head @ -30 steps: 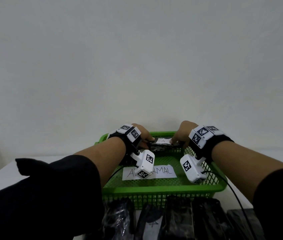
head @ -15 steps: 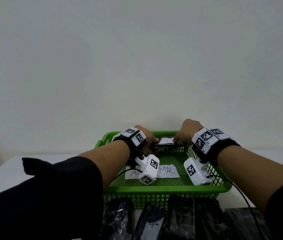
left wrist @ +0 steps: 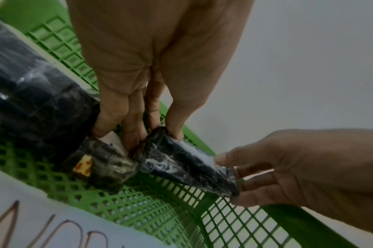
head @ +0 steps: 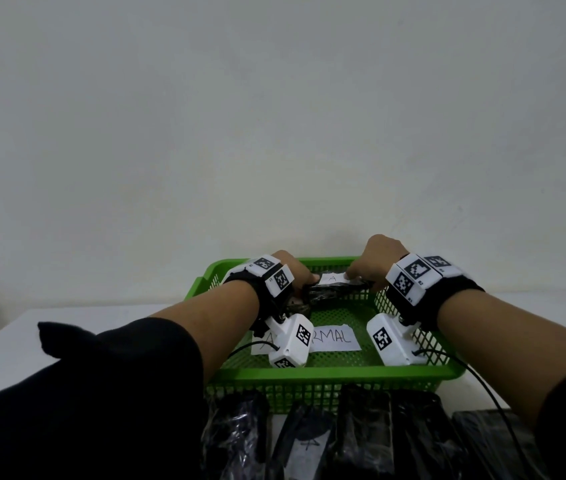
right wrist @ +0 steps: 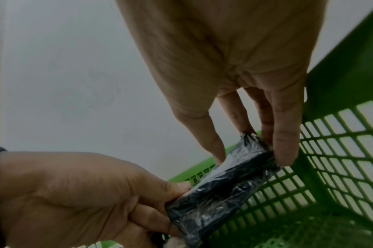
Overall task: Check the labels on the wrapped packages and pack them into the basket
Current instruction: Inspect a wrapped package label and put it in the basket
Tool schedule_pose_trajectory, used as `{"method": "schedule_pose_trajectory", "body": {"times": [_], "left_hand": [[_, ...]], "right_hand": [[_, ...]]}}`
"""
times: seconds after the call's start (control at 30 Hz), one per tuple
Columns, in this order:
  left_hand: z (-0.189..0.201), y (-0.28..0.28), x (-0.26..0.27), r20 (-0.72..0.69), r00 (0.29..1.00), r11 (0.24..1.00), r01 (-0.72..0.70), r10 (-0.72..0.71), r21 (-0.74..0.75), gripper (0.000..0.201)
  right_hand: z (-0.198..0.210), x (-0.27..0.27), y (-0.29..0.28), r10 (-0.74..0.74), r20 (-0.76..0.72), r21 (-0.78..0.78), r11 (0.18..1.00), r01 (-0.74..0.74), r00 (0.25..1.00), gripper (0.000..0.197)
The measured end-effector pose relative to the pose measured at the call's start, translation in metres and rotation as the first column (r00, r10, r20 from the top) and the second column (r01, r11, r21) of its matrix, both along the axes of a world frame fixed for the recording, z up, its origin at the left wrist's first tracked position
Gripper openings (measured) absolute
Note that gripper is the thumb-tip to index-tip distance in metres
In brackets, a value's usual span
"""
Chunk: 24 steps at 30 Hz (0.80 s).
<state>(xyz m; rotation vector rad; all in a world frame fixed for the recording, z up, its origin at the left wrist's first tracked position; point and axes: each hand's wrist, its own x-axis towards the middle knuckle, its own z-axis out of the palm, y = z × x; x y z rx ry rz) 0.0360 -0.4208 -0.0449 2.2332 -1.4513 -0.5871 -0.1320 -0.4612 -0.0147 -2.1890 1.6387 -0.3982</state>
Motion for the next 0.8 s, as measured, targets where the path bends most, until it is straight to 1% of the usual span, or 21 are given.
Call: {"method": "schedule_pose_trajectory", "body": {"times": [0.07,0.17,0.2,0.27,0.3,0.37,0.4,0.43,0.5,0.57,0.67,0.73,0.8], "left_hand": [[0.001,-0.002,-0.001,0.133,0.991,0.999,0.019,-0.025,0.049,0.05],[0.003,-0.004,-0.003,0.228,0.969,0.99,0.074,-0.1,0.122,0.053],[0.004,-0.004,-0.004,0.26,0.959,0.988,0.084,-0.116,0.132,0.053],[0.002,-0.005,-0.005,0.294,0.948,0.988,0.087,-0.122,0.129,0.053],[0.002,-0.007,-0.004,0.299,0.947,0.989,0.082,-0.115,0.121,0.054],[-0.001,-0.009,-0.002,0.27,0.957,0.99,0.072,-0.102,0.119,0.057],[-0.002,-0.01,-0.002,0.251,0.963,0.99,0.072,-0.101,0.124,0.057],[-0.003,-0.01,-0.002,0.244,0.964,0.988,0.077,-0.107,0.13,0.057],[-0.007,-0.011,-0.004,0.28,0.952,0.988,0.089,-0.122,0.126,0.059],[-0.011,-0.011,-0.004,0.312,0.945,0.994,0.071,-0.095,0.088,0.06],[-0.016,-0.009,-0.003,0.268,0.963,1.0,0.013,-0.008,-0.018,0.06],[-0.017,-0.007,-0.007,0.234,0.972,0.998,-0.005,0.021,-0.07,0.059],[-0.015,-0.005,-0.011,0.198,0.98,0.996,-0.009,0.026,-0.087,0.058]], "right_hand": [[0.0,0.001,-0.001,-0.008,0.018,0.001,1.0,0.008,1.0,0.03],[-0.002,0.001,-0.001,-0.04,0.001,-0.027,0.999,0.04,0.999,0.039],[-0.003,0.0,-0.003,-0.044,-0.01,-0.035,0.998,0.044,0.999,0.037],[-0.003,-0.001,-0.004,-0.027,-0.044,-0.028,0.999,0.026,0.999,0.024],[-0.002,-0.002,-0.003,-0.017,-0.056,-0.024,1.0,0.016,0.998,0.021],[-0.001,-0.004,-0.003,-0.015,-0.076,-0.023,1.0,0.013,0.997,0.029],[0.0,-0.004,-0.003,-0.019,-0.081,-0.024,1.0,0.017,0.997,0.029],[0.001,-0.005,-0.004,-0.017,-0.081,-0.029,0.999,0.015,0.997,0.027],[0.001,-0.006,-0.006,-0.008,-0.095,-0.038,0.999,0.005,0.995,0.019],[-0.003,-0.005,-0.008,-0.014,-0.121,-0.035,0.999,0.01,0.993,0.026],[-0.018,0.0,-0.014,-0.054,-0.166,-0.076,0.996,0.042,0.985,0.034],[-0.026,0.002,-0.016,-0.057,-0.192,-0.103,0.994,0.038,0.98,0.034],[-0.03,0.001,-0.019,-0.041,-0.219,-0.138,0.99,0.011,0.975,0.031]]}}
